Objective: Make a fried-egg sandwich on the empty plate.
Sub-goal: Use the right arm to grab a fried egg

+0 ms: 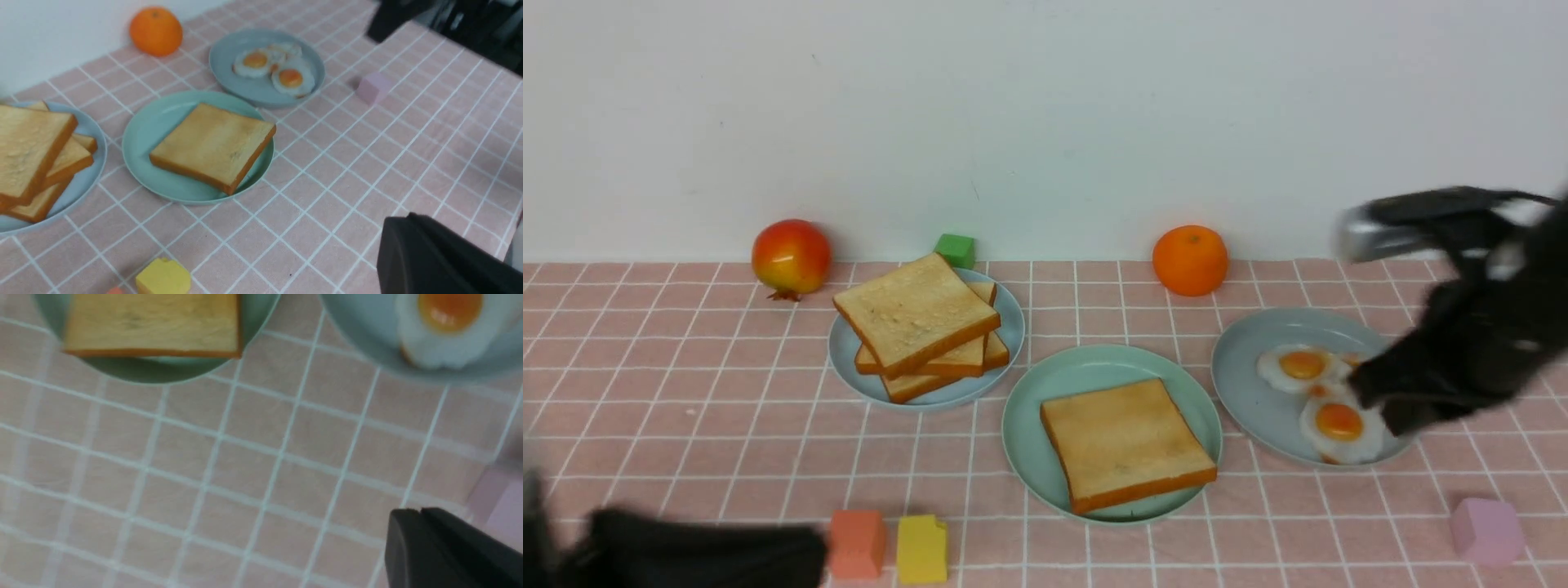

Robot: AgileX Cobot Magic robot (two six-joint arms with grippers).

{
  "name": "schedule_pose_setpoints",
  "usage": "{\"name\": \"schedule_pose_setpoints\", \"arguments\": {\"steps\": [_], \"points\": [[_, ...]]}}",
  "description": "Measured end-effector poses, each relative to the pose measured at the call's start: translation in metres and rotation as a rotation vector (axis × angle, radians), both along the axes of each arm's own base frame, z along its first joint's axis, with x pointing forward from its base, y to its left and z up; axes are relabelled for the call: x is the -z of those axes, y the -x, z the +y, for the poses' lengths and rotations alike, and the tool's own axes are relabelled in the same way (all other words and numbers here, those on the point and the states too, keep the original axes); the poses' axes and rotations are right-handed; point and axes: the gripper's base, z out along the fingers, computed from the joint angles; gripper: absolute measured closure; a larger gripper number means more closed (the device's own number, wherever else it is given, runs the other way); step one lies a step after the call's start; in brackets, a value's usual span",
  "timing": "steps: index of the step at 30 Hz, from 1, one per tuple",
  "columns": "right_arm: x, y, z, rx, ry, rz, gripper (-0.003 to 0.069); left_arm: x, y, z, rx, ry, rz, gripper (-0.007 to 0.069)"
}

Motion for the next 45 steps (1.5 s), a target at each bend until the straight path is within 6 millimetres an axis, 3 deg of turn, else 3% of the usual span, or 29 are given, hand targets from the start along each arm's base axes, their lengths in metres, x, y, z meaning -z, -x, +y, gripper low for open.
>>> {"name": "schedule_pose_setpoints", "arguments": {"steps": [2,4,8,10,12,19,29,37,43,45], "points": [[0.017,-0.024,0.015,-0.138,0.116,-0.038,0.0555,0.004,0.010,0.010,-0.001,0.031,-0.027,0.0613],[0.024,-0.034,0.019,-0.190,0.162,-0.057,0.0538,0.005,0.012,0.012,0.000,0.037,-0.032,0.0613],[0.052,-0.067,0.025,-0.348,0.314,-0.098,0.0411,0.006,0.013,0.013,0.000,0.039,-0.031,0.0613],[0.058,-0.074,0.026,-0.385,0.350,-0.107,0.0375,0.006,0.013,0.013,0.000,0.038,-0.030,0.0613],[0.076,-0.086,0.027,-0.450,0.413,-0.117,0.0276,0.007,0.013,0.013,0.002,0.032,-0.025,0.0613],[0.105,-0.103,0.029,-0.543,0.486,-0.168,0.0134,0.012,0.015,0.013,0.017,-0.008,0.014,0.0613],[0.133,-0.116,0.029,-0.656,0.590,-0.188,0.0119,0.013,0.016,0.013,0.020,-0.019,0.024,0.0613],[0.138,-0.124,0.029,-0.714,0.655,-0.221,0.0119,0.013,0.016,0.013,0.020,-0.017,0.022,0.0613],[0.141,-0.125,0.030,-0.719,0.652,-0.233,0.0165,0.012,0.016,0.013,0.020,-0.012,0.023,0.0613],[0.143,-0.126,0.031,-0.724,0.650,-0.237,0.0225,0.012,0.016,0.012,0.022,-0.002,0.031,0.0613]]}}
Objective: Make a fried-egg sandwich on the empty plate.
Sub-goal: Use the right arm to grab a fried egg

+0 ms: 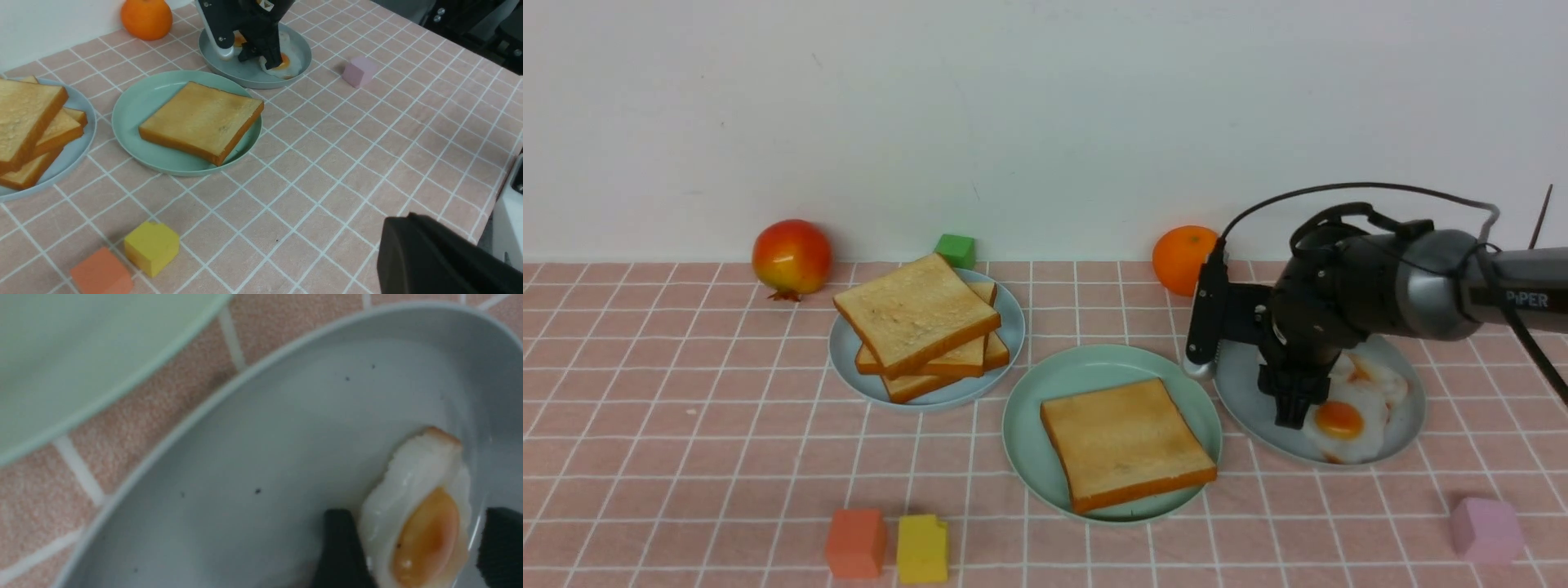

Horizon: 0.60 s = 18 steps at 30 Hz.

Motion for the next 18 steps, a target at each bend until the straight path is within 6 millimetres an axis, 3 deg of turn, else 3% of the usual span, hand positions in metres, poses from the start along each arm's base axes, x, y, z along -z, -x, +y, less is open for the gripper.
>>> {"name": "schedule_pose_setpoints", "arguments": {"steps": [4,9,18], "points": [[0.003,-0.001,0.001,-0.004,-0.001,0.001,0.0335,0.000,0.000,0.000,0.003,0.011,0.010,0.0613],[0.006,-0.001,0.002,-0.005,0.000,0.007,0.0525,0.000,0.001,-0.001,0.003,0.013,0.012,0.0613],[-0.005,0.009,0.015,0.006,0.001,0.011,0.0527,0.000,0.001,-0.001,0.004,0.015,0.013,0.0613]]}}
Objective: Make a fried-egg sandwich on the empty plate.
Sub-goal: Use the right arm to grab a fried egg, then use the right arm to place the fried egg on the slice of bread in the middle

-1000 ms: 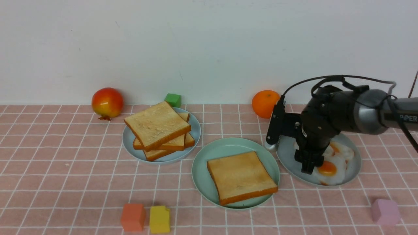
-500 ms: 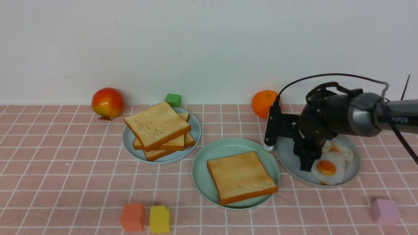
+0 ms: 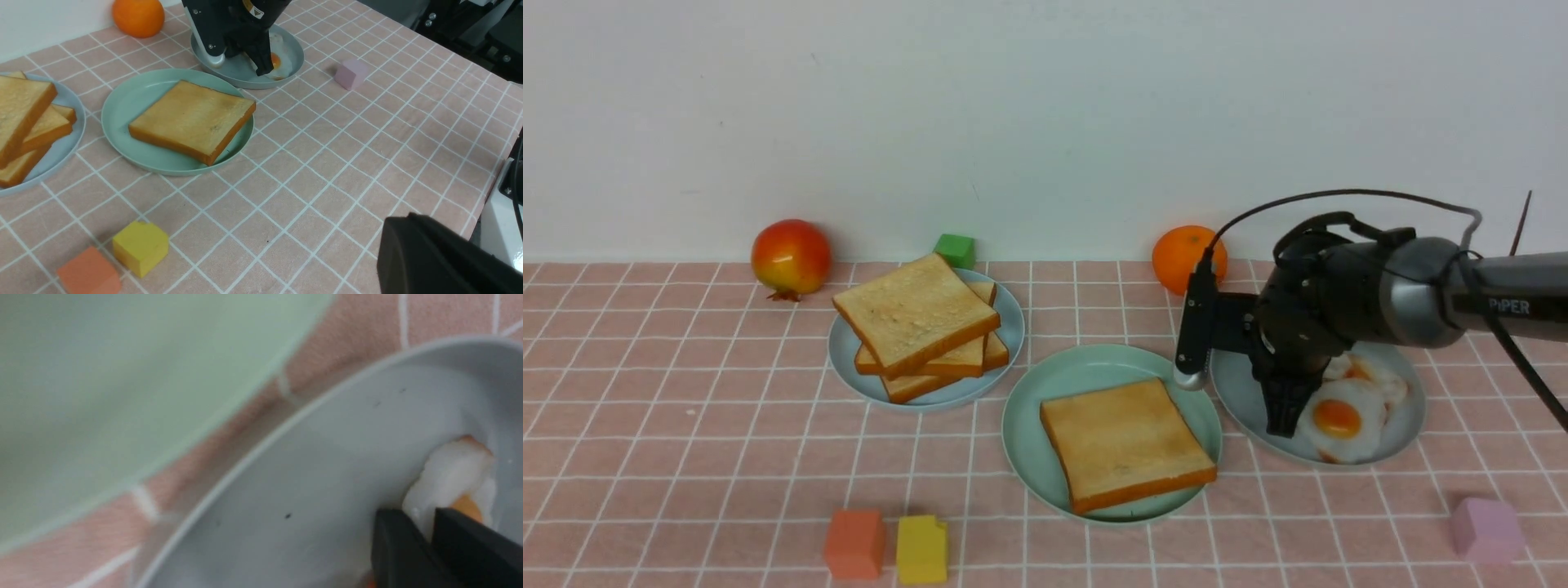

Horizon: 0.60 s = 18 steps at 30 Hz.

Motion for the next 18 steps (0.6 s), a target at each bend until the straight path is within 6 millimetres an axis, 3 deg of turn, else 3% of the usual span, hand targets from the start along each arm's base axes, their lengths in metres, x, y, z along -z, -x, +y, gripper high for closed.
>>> {"name": "schedule_pose_setpoints", "arguments": {"steps": [5,10,14,15,18], "points": [[-0.026,0.010,0.013,0.037,-0.050,-0.038,0.0580,0.000,0.000,0.000,0.000,0.000,0.000,0.0613],[-0.054,0.024,0.017,0.119,-0.087,-0.067,0.0582,0.001,0.000,0.000,0.002,-0.005,0.004,0.0613],[-0.096,0.051,0.029,0.221,-0.164,-0.117,0.0582,0.001,0.001,0.000,0.004,-0.010,0.009,0.0613],[-0.096,0.053,0.031,0.224,-0.166,-0.115,0.0582,0.001,0.001,0.000,0.004,-0.010,0.008,0.0613],[-0.123,0.089,0.060,0.233,-0.269,-0.119,0.0582,0.001,0.000,0.000,0.003,-0.018,0.003,0.0613]]}}
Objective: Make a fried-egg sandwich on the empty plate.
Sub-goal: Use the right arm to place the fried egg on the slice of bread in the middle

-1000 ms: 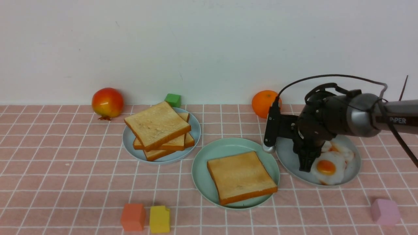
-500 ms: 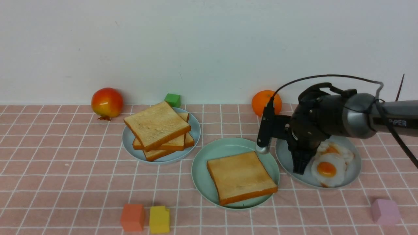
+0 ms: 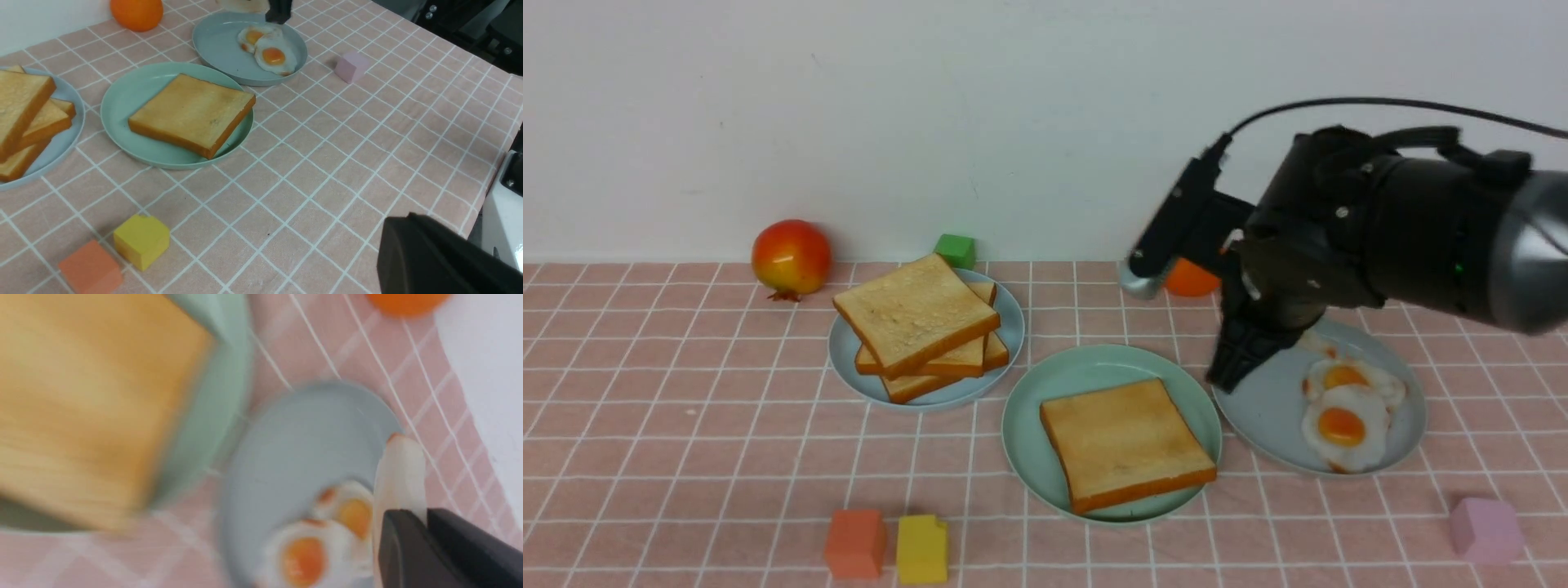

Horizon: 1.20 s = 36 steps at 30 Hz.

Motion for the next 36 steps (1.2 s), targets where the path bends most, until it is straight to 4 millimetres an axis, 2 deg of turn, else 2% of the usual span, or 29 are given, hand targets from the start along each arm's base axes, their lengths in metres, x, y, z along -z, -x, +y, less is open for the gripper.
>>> {"name": "schedule_pose_setpoints", "arguments": {"steps": [2,3,7,15,25,30,36], "points": [[-0.003,0.020,0.019,-0.026,-0.030,0.023,0.0583,0.000,0.000,0.000,-0.002,-0.007,-0.007,0.0613],[0.001,0.036,0.037,-0.062,-0.041,0.049,0.0583,0.000,-0.001,0.001,-0.004,-0.014,-0.014,0.0613],[0.015,0.049,0.060,-0.119,-0.017,0.062,0.0583,0.000,-0.001,0.001,-0.004,-0.017,-0.016,0.0613],[0.057,0.027,0.079,-0.170,0.077,-0.061,0.0583,0.002,0.000,0.001,0.001,-0.031,-0.004,0.0613],[0.077,0.020,0.090,-0.221,0.061,-0.092,0.0583,0.002,0.000,0.001,0.001,-0.034,-0.002,0.0613],[0.092,0.015,0.091,-0.255,0.138,-0.100,0.0583,0.002,0.000,0.001,0.001,-0.034,-0.002,0.0613],[0.096,0.014,0.091,-0.262,0.153,-0.100,0.0583,0.002,0.000,0.001,0.001,-0.034,-0.002,0.0613]]}}
